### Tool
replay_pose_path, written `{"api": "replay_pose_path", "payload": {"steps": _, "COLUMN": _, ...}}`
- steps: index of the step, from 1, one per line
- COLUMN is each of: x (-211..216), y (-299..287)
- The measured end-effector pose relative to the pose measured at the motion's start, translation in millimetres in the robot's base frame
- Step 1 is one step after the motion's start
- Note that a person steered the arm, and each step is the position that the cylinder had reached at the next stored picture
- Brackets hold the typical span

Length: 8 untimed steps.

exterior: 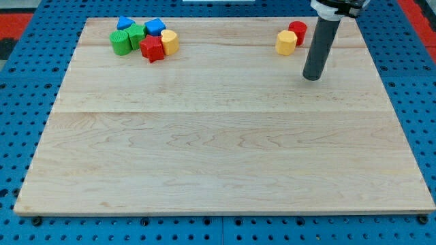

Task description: Separate the red circle and yellow hexagon from each other

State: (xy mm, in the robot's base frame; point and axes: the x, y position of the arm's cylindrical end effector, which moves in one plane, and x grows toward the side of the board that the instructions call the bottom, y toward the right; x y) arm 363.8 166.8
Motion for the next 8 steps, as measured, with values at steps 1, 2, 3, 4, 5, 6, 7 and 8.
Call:
{"api": "replay_pose_path", "payload": {"steps": 1, "x": 0, "y": 0}}
{"api": "replay_pose_path", "payload": {"steps": 2, "x": 0, "y": 1}}
{"api": "replay_pose_path", "payload": {"steps": 3, "x": -37, "y": 64}}
{"api": "replay_pose_path", "payload": {"steps": 4, "x": -117, "y": 120}}
{"api": "replay_pose_path", "payload": {"steps": 5, "x": -148, "y": 21}}
{"api": "replay_pose_path", "payload": {"steps": 6, "x": -149, "y": -60}}
{"api": "replay_pose_path", "payload": {"steps": 7, "x": -134, "y": -100}}
{"api": "replay_pose_path", "payload": {"steps": 8, "x": -106, "y": -97}}
